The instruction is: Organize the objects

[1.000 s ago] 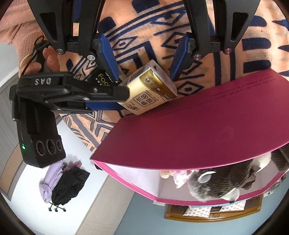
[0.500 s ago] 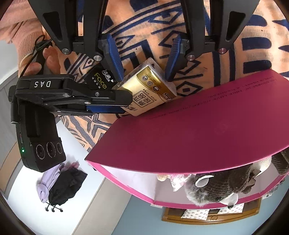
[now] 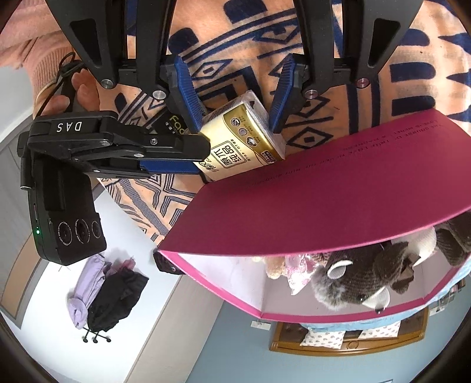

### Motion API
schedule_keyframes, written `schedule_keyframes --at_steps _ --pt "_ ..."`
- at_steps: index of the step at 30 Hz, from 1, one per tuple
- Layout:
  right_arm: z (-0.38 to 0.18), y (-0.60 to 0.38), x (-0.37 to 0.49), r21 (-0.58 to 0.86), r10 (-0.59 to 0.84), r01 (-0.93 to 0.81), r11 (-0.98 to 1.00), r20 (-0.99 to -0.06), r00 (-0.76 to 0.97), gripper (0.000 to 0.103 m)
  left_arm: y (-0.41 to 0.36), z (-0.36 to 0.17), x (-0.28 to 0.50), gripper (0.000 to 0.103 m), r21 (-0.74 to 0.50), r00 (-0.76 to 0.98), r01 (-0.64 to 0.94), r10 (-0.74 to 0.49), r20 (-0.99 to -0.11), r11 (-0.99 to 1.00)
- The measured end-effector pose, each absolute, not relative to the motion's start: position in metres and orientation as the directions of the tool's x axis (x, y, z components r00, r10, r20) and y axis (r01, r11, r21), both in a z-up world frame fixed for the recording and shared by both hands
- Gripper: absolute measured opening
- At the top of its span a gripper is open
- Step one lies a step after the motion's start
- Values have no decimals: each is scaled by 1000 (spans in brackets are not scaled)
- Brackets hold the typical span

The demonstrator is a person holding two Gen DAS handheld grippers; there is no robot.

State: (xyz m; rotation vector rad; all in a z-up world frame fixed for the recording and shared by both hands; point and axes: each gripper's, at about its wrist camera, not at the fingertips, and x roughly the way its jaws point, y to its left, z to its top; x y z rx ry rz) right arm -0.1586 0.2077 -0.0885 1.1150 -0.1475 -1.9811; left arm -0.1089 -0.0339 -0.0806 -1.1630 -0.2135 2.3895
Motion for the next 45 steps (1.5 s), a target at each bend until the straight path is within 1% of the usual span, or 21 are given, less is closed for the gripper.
schedule_keyframes --at_steps 14,21,31,45 --pt "-67 212 -139 434 -724 637 -638 -620 -302 40 -17 -54 -93 48 -290 -576 -382 472 -668 -877" --pt "-42 222 -125 415 -742 658 -628 -574 -346 40 -11 -31 -83 49 -263 -606 -422 486 -630 -867" --pt "-21 228 -120 387 -747 672 -631 -539 -391 40 -6 -8 -89 49 -225 -634 -442 480 -606 -868" --pt "-3 227 -135 357 -747 685 -635 -512 -424 40 -3 6 -106 49 -202 -662 -436 465 -588 -877"
